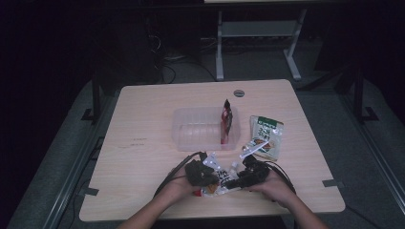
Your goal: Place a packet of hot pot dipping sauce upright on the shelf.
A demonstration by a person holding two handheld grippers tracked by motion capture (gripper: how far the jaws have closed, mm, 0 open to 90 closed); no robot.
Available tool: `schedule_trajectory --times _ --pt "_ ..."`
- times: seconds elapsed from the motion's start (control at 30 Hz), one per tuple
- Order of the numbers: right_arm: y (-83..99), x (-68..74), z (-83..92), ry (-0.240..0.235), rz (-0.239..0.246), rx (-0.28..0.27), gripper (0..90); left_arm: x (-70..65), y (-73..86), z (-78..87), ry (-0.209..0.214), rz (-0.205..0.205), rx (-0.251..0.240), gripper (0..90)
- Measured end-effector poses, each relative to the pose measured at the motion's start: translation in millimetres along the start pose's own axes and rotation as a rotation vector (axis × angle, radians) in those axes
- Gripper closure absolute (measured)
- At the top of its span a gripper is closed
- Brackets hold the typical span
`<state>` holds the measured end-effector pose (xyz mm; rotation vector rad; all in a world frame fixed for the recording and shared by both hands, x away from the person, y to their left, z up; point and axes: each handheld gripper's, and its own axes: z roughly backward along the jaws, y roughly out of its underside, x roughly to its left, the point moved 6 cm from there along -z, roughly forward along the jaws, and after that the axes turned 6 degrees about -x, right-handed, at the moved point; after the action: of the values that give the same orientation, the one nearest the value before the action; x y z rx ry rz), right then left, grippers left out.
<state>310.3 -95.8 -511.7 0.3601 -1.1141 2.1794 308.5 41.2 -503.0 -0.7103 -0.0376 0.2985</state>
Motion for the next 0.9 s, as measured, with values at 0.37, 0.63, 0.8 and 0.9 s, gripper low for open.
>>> schedule_trajectory --times 0.37,0.63,0.8,0.9 --pt "-0.9 5.4 0.7 0.004 0.076 0.001 84.8 0.8 0.1 6.0 0.030 0.024 -0.038 89.8" --pt "-3.3 6.4 8.9 -0.017 0.116 -0.022 89.2 -2.7 -0.4 15.8 0.047 0.020 -0.049 87.9" --pt "-9.0 10.2 19.7 -0.030 0.121 -0.071 89.7 -1.0 3.2 32.1 0.030 0.024 -0.064 89.1" --pt "-12.3 11.0 26.0 -0.032 0.130 -0.093 89.7 2.7 7.0 41.2 0.013 0.028 -0.071 89.5"
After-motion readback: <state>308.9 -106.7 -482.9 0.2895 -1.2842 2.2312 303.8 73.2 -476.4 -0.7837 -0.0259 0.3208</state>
